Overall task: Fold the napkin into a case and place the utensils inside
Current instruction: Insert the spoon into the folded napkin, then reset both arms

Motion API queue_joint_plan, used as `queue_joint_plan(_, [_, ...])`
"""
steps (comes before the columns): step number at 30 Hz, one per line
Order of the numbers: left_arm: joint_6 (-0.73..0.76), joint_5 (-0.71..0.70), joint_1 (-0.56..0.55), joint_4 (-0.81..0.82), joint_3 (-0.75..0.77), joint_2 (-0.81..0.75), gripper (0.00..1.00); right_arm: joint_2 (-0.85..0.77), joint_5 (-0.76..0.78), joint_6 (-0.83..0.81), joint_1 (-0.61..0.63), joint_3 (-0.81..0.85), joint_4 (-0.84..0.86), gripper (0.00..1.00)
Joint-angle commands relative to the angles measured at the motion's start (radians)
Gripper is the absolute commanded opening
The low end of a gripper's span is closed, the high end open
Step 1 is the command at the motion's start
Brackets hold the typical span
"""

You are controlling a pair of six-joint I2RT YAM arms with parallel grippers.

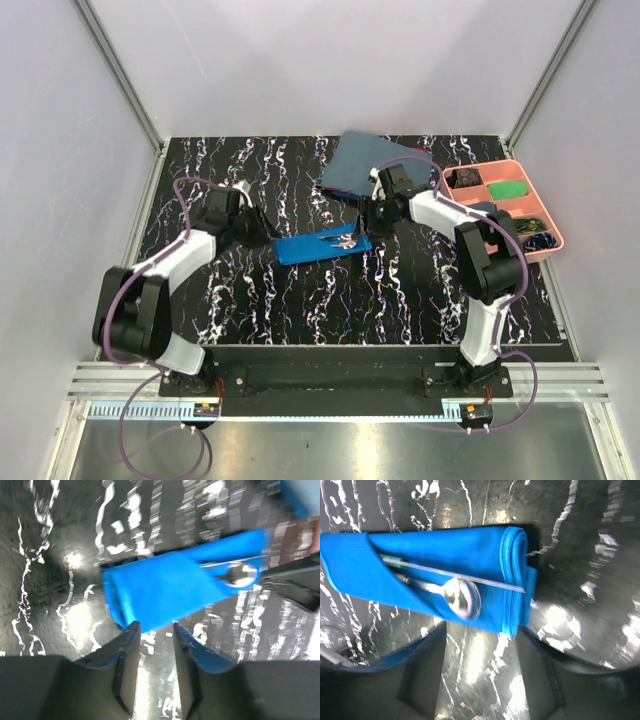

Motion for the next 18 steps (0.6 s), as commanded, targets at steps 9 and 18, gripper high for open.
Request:
queue_joint_plan(9, [0.083, -0.222, -0.431, -0.002, -0.084, -0.499, 0.42, -0.469, 0.234, 0.055, 0.008, -0.152, -0.139, 1.00])
queue_joint_plan(18, [0.026, -0.317, -0.671, 0.070, -0.140, -0.609, 0.44, -0.767, 0.061, 0.177, 0.008, -0.525, 0.207, 1.00])
